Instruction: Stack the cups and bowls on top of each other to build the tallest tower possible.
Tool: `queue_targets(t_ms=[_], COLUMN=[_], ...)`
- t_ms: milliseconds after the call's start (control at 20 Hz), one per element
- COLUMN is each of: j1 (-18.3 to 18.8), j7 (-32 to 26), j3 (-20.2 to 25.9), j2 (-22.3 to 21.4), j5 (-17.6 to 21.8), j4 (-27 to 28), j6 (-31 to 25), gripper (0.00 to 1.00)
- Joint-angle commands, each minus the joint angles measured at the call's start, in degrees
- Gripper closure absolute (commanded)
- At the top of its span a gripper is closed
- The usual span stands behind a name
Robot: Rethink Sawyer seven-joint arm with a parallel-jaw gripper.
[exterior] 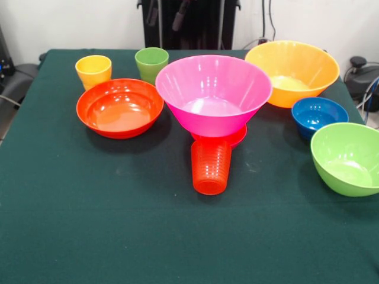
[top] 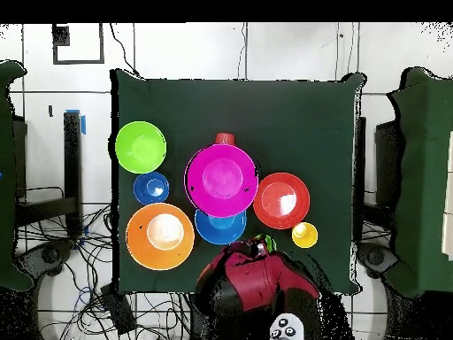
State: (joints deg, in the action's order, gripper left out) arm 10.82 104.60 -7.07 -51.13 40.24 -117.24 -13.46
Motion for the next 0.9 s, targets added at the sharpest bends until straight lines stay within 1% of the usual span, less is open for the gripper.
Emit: queue_targets(t_ms=[50,200,400,600,900], j1=[2.8,3.2,3.9,3.7,3.3], j7=[1.3,2.5,2.6,3.1,3.0], j3=[9.5,9.3,9.5,8.4,7.5], j2=[2.7,4.7,6.7,8.8,9.6], j5=[0.6,1.6,2.3,3.0,2.6], j4=[0.6,1.1,2.0,2.7,2.8], j6=[3.8,6.4,7.8,9.5,9.3], gripper=[0.0,0.0,0.0,0.0,0.0])
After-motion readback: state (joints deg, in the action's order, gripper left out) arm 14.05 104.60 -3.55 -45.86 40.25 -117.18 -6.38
